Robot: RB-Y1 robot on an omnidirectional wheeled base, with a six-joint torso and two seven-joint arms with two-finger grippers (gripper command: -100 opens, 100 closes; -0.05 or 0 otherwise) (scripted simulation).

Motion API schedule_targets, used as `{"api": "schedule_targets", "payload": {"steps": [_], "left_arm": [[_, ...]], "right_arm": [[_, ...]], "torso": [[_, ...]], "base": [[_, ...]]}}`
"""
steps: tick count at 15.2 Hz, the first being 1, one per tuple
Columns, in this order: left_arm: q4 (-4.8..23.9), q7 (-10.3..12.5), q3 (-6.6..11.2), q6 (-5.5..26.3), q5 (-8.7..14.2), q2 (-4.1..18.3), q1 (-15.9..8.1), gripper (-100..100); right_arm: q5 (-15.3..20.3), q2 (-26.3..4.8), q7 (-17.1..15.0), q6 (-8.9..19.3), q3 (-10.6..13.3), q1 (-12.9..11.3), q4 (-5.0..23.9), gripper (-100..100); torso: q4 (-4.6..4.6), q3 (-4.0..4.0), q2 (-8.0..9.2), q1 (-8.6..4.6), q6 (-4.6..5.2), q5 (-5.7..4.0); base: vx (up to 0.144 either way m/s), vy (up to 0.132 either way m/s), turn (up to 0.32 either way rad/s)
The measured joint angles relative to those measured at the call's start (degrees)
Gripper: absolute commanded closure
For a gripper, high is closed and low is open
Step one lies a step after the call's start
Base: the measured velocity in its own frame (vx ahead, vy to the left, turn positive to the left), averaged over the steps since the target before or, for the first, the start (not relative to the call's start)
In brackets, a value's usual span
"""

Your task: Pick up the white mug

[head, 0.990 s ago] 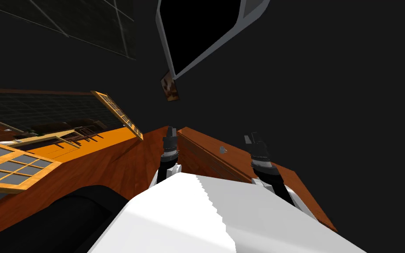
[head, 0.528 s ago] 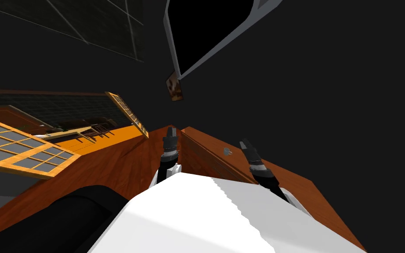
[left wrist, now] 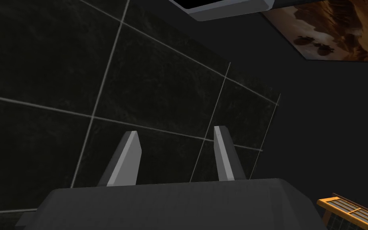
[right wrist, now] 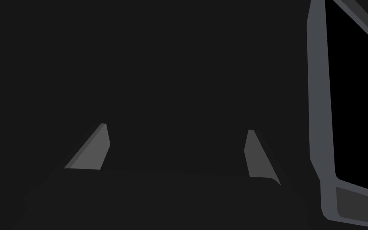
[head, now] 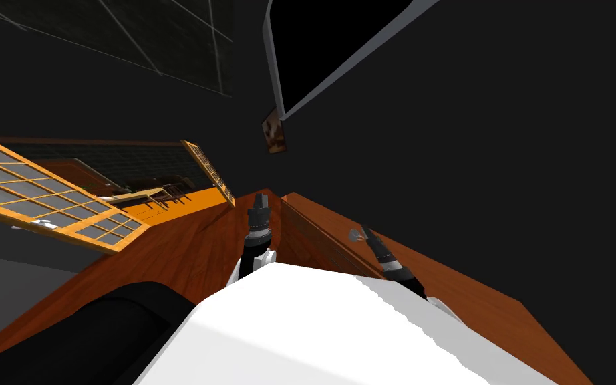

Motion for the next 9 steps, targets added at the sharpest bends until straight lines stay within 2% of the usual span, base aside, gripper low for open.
{"api": "schedule_targets", "payload": {"steps": [6,7,9], "left_arm": [[0.0,0.0,0.00,0.0,0.0,0.0,0.0,0],[0.0,0.0,0.00,0.0,0.0,0.0,0.0,0],[0.0,0.0,0.00,0.0,0.0,0.0,0.0,0]], "right_arm": [[0.7,-4.7,1.3,-0.4,2.3,1.1,6.0,-100],[0.7,-5.4,1.3,-0.4,2.4,1.0,7.0,-100],[0.9,-6.4,1.6,-0.4,3.1,0.7,9.3,-100]], "torso": [[-0.01,-0.03,-0.05,0.03,0.01,0.01],[-0.01,-0.02,-0.03,0.00,0.02,0.00],[0.00,0.00,0.00,-0.01,-0.01,-0.01]], "base": [[0.049,0.063,0.112],[0.026,0.035,-0.008],[0.051,0.065,0.170]]}}
